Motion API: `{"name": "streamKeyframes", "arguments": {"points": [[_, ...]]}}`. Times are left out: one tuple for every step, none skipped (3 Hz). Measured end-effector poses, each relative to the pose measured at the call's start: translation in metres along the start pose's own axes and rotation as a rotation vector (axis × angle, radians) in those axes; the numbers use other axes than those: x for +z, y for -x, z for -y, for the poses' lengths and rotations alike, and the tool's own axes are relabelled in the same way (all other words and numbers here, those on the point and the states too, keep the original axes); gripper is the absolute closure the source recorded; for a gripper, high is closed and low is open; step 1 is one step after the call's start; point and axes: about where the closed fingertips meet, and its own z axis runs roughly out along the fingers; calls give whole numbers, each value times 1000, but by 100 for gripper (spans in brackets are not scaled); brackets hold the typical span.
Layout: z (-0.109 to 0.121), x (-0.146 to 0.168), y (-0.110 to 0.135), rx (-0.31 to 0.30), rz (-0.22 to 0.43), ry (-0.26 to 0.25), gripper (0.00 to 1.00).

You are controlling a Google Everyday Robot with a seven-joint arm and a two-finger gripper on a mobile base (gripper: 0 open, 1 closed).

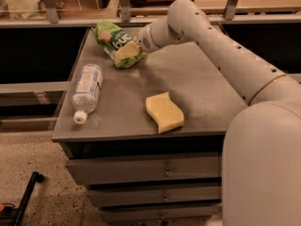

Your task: Move green rice chip bag near sponge

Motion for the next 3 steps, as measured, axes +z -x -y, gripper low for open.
{"name": "streamKeyframes", "arguments": {"points": [[12,-20,7,-19,-32,14,88],[31,-51,14,-34,-70,-13,100],[45,-83,20,-64,-113,-46,100]]}}
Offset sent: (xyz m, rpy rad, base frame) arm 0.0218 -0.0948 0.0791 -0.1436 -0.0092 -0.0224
